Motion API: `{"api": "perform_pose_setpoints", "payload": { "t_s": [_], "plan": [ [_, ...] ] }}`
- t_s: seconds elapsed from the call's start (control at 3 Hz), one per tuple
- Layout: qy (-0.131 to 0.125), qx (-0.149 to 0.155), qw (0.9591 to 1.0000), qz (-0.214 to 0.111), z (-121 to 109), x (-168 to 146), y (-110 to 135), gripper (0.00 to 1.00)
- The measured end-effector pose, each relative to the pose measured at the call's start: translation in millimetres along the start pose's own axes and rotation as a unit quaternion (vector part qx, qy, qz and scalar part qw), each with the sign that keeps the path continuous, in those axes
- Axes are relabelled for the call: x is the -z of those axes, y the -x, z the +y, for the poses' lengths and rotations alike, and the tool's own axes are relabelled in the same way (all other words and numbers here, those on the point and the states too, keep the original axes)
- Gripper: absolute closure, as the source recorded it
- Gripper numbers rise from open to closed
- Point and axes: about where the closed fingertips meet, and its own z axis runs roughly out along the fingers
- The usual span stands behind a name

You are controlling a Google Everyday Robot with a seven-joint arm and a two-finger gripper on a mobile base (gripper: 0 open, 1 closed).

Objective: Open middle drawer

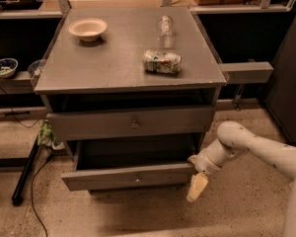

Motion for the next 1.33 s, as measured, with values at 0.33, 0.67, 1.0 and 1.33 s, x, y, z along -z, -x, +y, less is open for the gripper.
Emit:
{"api": "perform_pose_setpoints", "payload": {
  "t_s": [0.33,0.67,1.0,1.33],
  "plan": [
    [0.002,0.002,1.0000,0.000,3,2,-1,0.00],
    [0.010,-0.013,0.9999,-0.001,-13,-4,-4,0.00],
    [0.010,-0.013,0.9999,-0.001,-12,-3,-2,0.00],
    [0.011,-0.013,0.9999,-0.001,-12,-3,-2,0.19]
  ]
}}
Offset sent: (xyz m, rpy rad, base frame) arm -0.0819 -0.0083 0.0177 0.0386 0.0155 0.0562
